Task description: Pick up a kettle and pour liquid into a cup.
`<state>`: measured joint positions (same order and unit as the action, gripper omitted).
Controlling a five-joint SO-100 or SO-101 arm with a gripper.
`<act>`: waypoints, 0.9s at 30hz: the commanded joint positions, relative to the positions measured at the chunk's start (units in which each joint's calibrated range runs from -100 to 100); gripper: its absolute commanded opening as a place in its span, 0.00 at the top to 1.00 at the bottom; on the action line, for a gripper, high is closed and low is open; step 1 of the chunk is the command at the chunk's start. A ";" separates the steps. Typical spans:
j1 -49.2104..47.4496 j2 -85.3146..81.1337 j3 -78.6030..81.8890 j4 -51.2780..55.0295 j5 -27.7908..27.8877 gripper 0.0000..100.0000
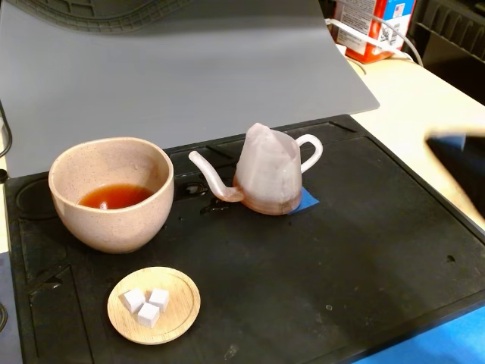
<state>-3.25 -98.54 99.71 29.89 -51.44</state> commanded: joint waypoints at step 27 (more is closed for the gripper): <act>-0.14 -0.09 0.11 45.38 0.19 0.99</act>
<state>-3.25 -98.72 99.71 75.14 -51.44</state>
